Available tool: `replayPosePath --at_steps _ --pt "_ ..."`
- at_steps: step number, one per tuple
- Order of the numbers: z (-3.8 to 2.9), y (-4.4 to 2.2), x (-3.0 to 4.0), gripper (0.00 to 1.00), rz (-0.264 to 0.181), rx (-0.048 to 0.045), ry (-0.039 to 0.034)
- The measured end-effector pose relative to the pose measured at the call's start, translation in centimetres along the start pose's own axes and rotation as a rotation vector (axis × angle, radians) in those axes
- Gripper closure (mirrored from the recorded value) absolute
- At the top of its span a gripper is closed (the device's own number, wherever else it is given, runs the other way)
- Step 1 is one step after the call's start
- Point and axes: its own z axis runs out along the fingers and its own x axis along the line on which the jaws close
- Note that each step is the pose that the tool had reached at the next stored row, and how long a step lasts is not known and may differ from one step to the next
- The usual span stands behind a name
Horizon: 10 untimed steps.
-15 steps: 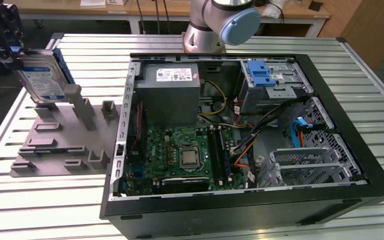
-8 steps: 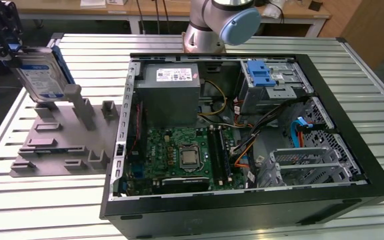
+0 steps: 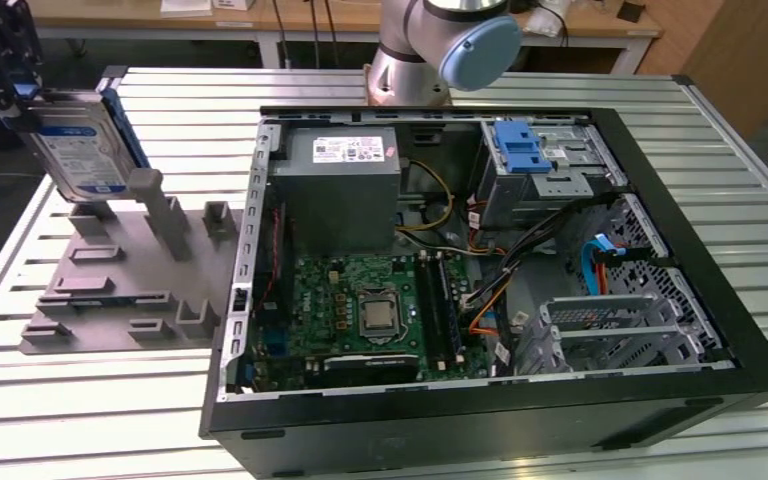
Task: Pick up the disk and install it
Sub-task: 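Pick up the disk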
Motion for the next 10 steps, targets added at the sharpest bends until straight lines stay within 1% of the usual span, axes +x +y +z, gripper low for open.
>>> replayPosePath --at_steps 10 --pt "-0.54 0.01 0.00 0.64 0.000 -0.0002 0.0001"
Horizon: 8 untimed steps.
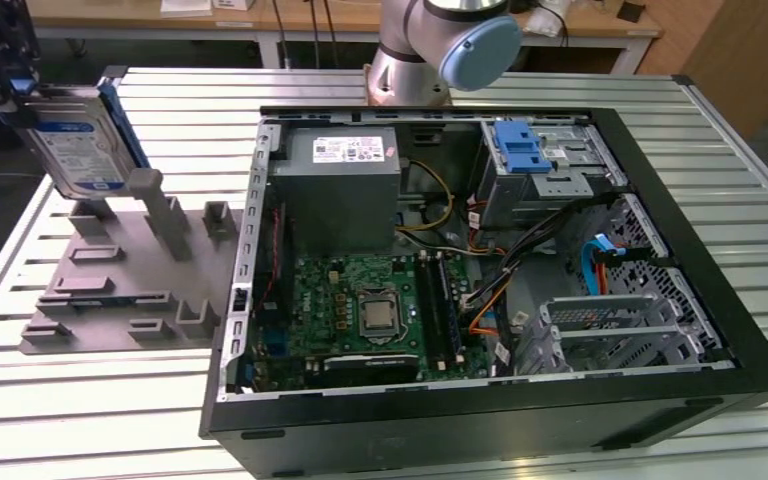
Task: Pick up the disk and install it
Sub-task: 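Pick up the disk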
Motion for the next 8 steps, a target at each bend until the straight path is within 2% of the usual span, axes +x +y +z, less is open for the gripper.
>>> replayPosePath --at_steps 8 --pt "-0.62 0.01 -0.01 0.64 0.000 -0.0001 0.0000"
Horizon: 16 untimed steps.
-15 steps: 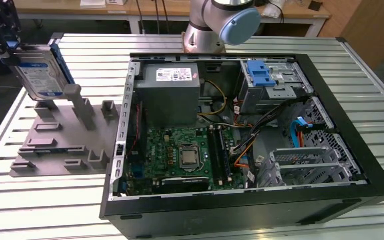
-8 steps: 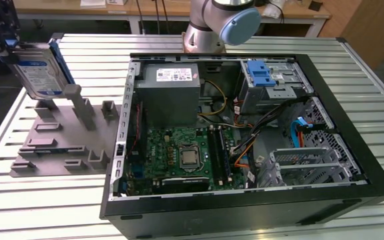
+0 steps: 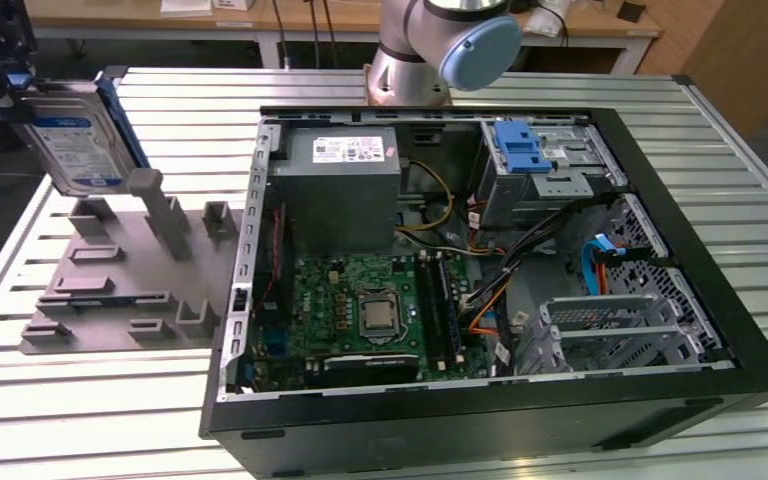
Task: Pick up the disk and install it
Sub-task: 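Pick up the disk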
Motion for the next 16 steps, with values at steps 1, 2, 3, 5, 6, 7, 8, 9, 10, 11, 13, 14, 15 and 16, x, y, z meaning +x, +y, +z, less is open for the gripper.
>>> replayPosePath --at_steps 1,2,3,5,6,7,8,9,10,11,13,14,15,16 --pt "-0.10 0.00 0.00 0.64 0.000 0.0001 0.0000" --pt "-0.19 0.00 0.00 0.64 0.000 0.0001 0.0000" --pt "-0.29 0.01 0.00 0.64 0.000 0.0001 0.0000" --pt "-0.52 0.01 0.00 0.64 0.000 0.0002 -0.0001" --pt "-0.59 0.01 -0.01 0.64 0.000 0.0001 0.0000" --pt "-0.66 0.01 -0.01 0.64 0.000 0.0001 0.0000" --pt "-0.73 0.02 -0.01 0.64 0.000 0.0002 0.0000" --pt "-0.79 0.02 -0.01 0.64 0.000 0.0001 0.0000" --pt "-0.85 0.02 -0.01 0.64 0.000 0.0001 0.0000" --pt "-0.90 0.02 -0.01 0.64 0.000 0.0002 -0.0001" --pt "-1.01 0.02 -0.01 0.64 0.000 0.0002 -0.0001" --pt "-1.08 0.02 -0.01 0.64 0.000 0.0001 0.0000" --pt "-1.13 0.02 -0.01 0.64 0.000 0.0001 0.0000" --pt "-1.17 0.02 -0.01 0.64 0.000 0.0002 -0.0001"
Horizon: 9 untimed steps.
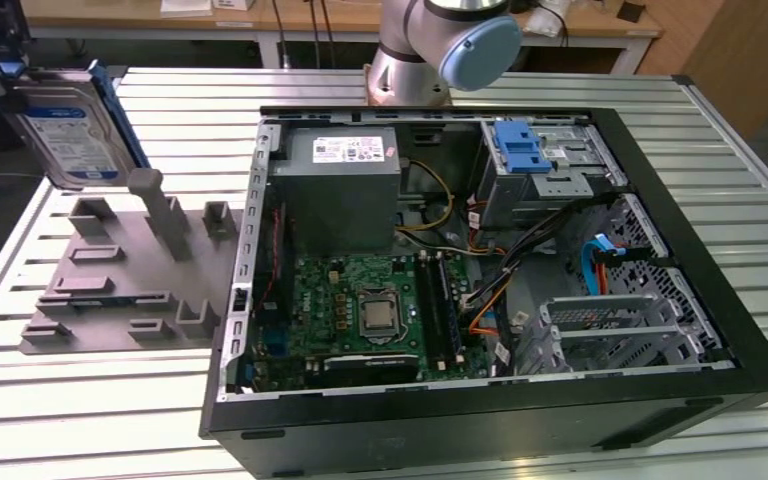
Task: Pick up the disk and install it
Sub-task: 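Pick up the disk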
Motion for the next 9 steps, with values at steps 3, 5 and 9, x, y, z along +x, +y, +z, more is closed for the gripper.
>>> replayPosePath --at_steps 3,5,9 --pt "-0.15 0.00 0.00 0.64 0.000 0.0000 0.0000" --pt "-0.28 0.00 0.00 0.64 0.000 -0.0001 0.0000" --pt "-0.66 0.01 -0.01 0.64 0.000 -0.0001 0.0001"
